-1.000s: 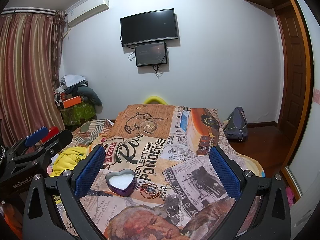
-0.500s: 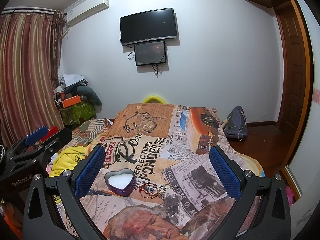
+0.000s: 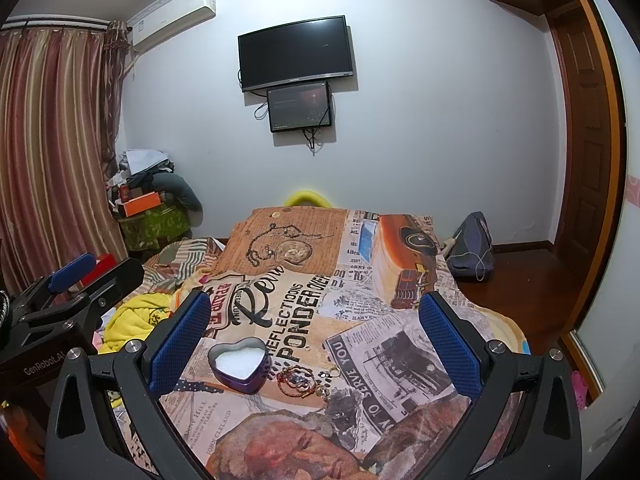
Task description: Organize jewelry
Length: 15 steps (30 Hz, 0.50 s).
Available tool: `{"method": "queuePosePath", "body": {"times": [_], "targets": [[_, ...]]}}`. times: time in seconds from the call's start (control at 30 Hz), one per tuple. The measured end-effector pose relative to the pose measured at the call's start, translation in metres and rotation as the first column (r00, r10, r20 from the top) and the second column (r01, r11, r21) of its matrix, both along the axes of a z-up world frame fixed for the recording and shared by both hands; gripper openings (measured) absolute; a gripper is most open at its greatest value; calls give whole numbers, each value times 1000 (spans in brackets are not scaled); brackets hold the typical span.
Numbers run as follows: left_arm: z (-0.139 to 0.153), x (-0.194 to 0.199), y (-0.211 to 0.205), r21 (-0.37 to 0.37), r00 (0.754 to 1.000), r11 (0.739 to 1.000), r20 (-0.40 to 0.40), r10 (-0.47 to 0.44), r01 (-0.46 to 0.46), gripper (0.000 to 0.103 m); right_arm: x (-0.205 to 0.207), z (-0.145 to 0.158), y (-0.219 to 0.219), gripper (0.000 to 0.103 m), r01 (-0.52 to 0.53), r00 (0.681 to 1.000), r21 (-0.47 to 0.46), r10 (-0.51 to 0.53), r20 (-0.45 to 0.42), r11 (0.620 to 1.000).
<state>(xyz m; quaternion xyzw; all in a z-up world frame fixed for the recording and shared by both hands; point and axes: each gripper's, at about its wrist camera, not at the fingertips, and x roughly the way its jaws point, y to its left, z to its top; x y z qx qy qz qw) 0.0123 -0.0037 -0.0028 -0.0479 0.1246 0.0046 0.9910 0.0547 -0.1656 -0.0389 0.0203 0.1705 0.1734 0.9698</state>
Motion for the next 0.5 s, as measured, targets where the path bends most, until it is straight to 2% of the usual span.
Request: {"method": "queuePosePath", "body": {"times": [0.5], "targets": [[-3,2,2,-1,1000,1000,-4,8,-8,103,1,1,5,103,-4,1000,-5,4,-5,1000]]}}
